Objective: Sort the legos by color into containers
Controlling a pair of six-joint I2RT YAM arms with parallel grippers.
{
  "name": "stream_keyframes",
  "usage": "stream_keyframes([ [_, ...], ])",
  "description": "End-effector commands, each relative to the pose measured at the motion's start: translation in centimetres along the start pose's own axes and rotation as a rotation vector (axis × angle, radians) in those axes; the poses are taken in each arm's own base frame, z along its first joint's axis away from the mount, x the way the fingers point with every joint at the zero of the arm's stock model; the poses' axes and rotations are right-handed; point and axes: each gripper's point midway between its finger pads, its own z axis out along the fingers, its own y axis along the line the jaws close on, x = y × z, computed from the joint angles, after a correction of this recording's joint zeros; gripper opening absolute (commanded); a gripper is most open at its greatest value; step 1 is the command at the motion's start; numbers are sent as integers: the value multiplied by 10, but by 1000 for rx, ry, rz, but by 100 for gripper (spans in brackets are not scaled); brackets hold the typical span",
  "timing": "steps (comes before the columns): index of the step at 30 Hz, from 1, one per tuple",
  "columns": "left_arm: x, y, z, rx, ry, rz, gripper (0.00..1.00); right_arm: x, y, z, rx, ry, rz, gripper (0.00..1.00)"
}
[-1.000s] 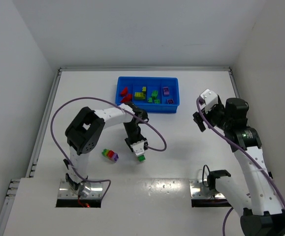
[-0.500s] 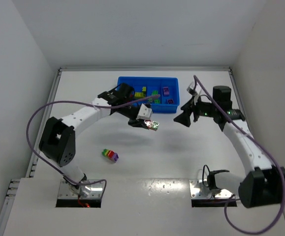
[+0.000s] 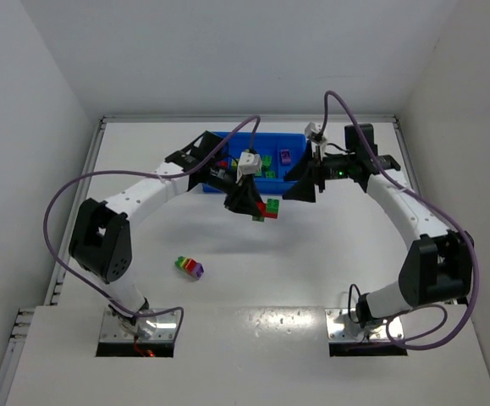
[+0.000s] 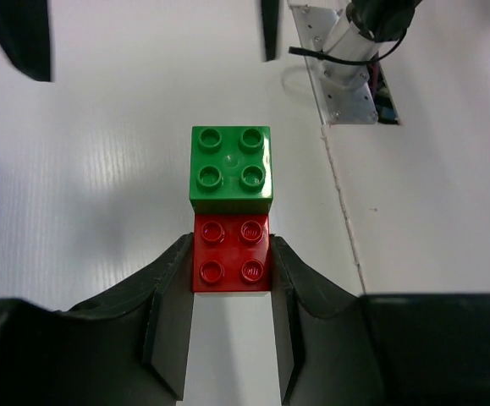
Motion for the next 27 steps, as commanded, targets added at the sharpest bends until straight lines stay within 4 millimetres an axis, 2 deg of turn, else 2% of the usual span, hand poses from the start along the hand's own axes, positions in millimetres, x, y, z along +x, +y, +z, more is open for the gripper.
stream_keyframes([
  [1,-23,1,-4,38,-64,-20,18,-13,30,5,-138,-9,-58,76],
  [9,-35,10,-4,32,-74,6,18,-5,31,11,-127,39,-82,82],
  [14,-41,16,-3,29,-79,19,18,0,28,15,-105,70,-88,82],
  [19,-44,16,-4,28,-82,28,18,3,18,18,-68,92,-113,82],
  [21,-44,16,-4,28,-82,28,18,2,14,19,-67,91,-110,76],
  [22,-44,16,-4,28,-82,28,18,-2,11,21,-63,85,-112,65],
  [25,-44,16,-4,28,-82,28,18,-5,6,23,-57,73,-106,46],
  [27,-43,18,-4,18,-77,27,18,-11,4,24,-49,59,-103,38],
])
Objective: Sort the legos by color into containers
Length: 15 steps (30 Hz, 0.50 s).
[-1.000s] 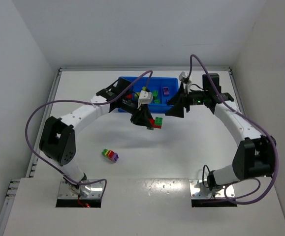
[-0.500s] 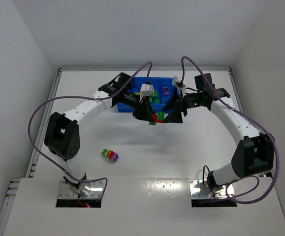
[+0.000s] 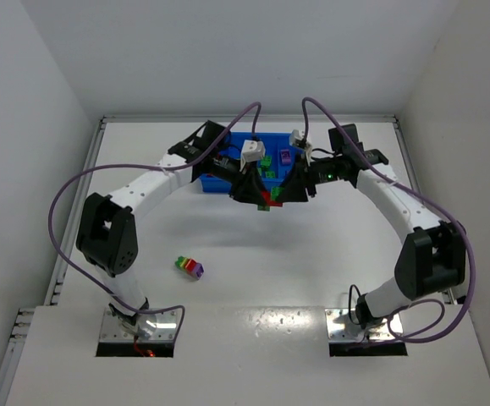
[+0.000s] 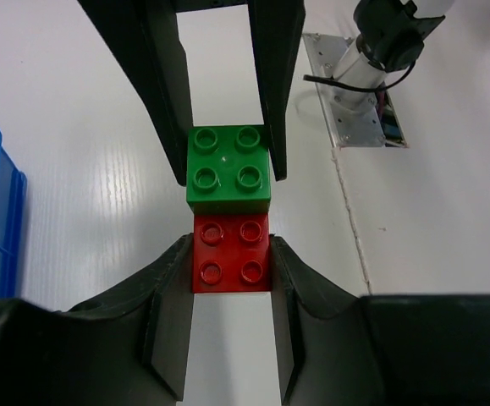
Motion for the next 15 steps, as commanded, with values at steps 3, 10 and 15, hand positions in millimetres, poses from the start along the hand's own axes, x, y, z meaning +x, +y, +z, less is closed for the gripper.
stream_keyframes([
  [3,-9,-2,0,22,-24,26,18,-34,-7,0,7,-67,-92,17],
  [10,16,-11,3,19,12,-7,18,-74,-23,-6,45,-177,-102,1],
  [15,33,-25,-1,7,35,-18,18,-94,-56,-11,174,-280,-29,1],
])
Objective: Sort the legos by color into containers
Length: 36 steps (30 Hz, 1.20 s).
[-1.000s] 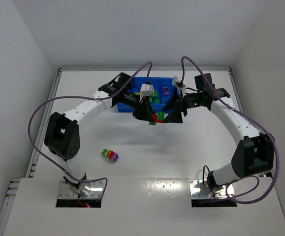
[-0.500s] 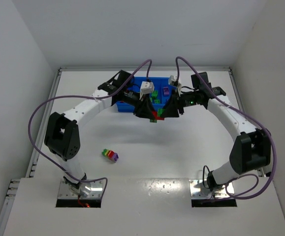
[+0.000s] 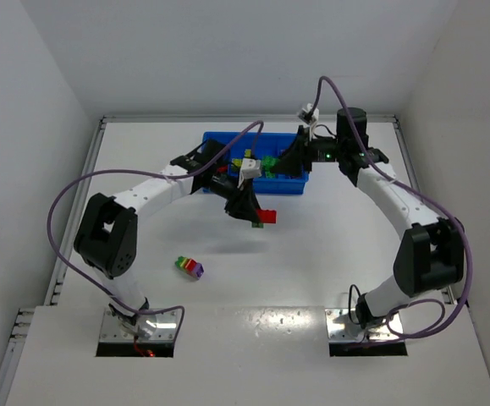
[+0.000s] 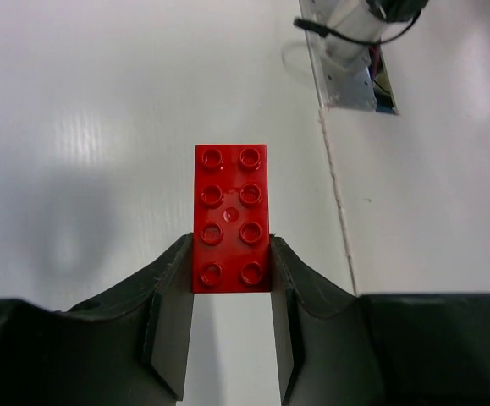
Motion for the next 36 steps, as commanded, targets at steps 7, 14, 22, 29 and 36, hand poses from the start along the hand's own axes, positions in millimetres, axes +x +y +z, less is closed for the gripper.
stream_keyframes([
  [7,-22,-15,-31,-120,-95,24,18,-11,-113,16,309,-89,67,1],
  [14,-61,21,-78,-325,-255,-89,18,21,-190,39,400,-49,151,1],
  [22,-87,47,-106,-408,-388,-187,18,34,-232,55,475,-11,125,30],
  [29,-98,74,-131,-441,-532,-337,18,44,-223,50,474,27,117,70],
  [36,-108,82,-142,-364,-617,-414,18,-6,-117,32,89,-75,-3,72],
])
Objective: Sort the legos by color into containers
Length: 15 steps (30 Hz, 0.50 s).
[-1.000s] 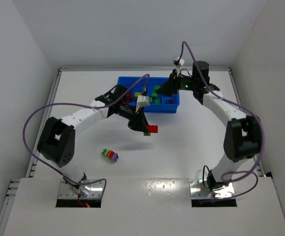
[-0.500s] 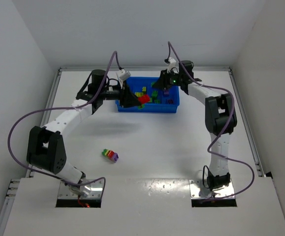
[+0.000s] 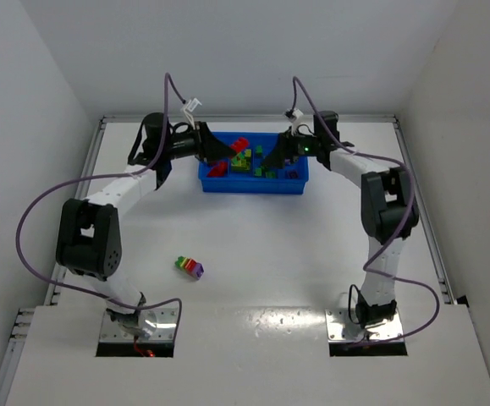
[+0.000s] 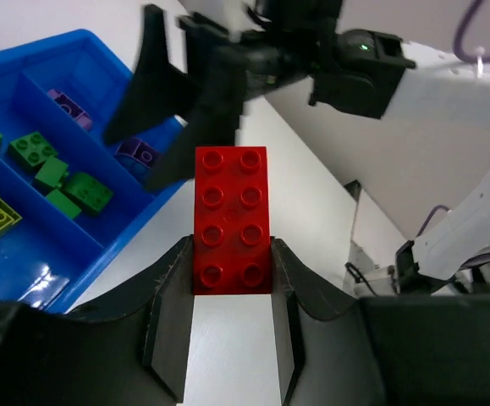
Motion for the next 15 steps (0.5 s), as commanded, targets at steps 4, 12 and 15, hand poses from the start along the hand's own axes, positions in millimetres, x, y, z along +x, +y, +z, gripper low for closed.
stream_keyframes([
  [4,-28,-28,0,156,-43,-60,18,-60,141,-74,-535,-114,-225,72],
  [12,-33,-49,12,290,4,-87,18,-47,189,-73,-657,-53,-181,72],
  [15,-35,-56,15,323,16,-76,18,-49,193,-70,-669,-54,-177,72],
])
